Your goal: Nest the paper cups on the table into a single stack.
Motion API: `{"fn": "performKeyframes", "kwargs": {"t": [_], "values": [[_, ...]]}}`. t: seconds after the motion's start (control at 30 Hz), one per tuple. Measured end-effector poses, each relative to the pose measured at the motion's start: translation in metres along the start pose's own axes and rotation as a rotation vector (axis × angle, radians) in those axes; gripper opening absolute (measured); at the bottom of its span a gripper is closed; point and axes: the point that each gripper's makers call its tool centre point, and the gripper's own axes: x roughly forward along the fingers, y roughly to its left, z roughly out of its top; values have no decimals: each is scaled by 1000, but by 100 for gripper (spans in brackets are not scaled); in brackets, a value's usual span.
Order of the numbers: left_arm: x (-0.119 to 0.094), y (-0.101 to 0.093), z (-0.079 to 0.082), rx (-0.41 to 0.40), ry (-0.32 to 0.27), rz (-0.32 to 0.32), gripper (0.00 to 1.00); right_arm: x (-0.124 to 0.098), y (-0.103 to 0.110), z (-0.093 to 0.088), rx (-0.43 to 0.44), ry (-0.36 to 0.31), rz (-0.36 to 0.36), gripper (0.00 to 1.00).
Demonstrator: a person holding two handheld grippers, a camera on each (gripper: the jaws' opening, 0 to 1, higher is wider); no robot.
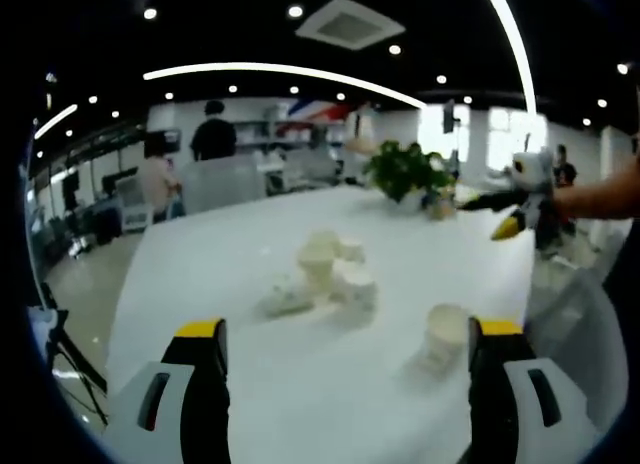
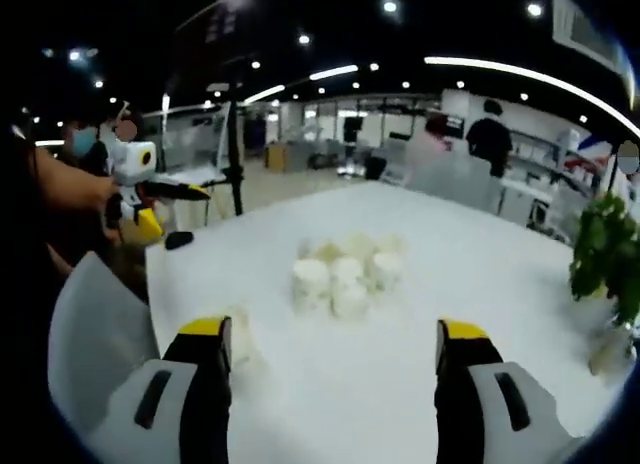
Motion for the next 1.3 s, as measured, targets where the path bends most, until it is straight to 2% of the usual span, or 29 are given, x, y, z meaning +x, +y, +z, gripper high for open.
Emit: {"fn": "performKeyframes", "kwargs": {"t": [0.23,0.33,0.37,0.43,0.53,0.63,0.77,0.93,1.1,1.3], "values": [[2,-1,3,-34,-22,30,98,-10,-8,-16,5,0,-32,92],[5,0,0,-16,-24,35,98,-11,-12,-14,7,-29,-30,100],[6,0,-1,-17,-25,33,98,-11,-13,-15,6,-25,-33,100],[7,1,-7,-17,-3,29,98,-11,-14,-18,4,1,-31,100],[10,3,-10,4,4,16,98,-13,-15,-16,-12,-4,-32,100],[14,6,-12,3,19,2,98,-14,-18,-22,-6,26,-41,100],[22,11,-12,50,42,-21,98,-16,-18,-18,-6,8,-42,100],[34,17,-6,125,84,-64,98,-16,-20,-17,-5,8,-49,100],[49,28,7,127,91,-92,98,-15,-19,-18,3,11,-42,100],[67,34,8,173,152,-133,98,-15,-18,-22,11,19,-38,100]]}}
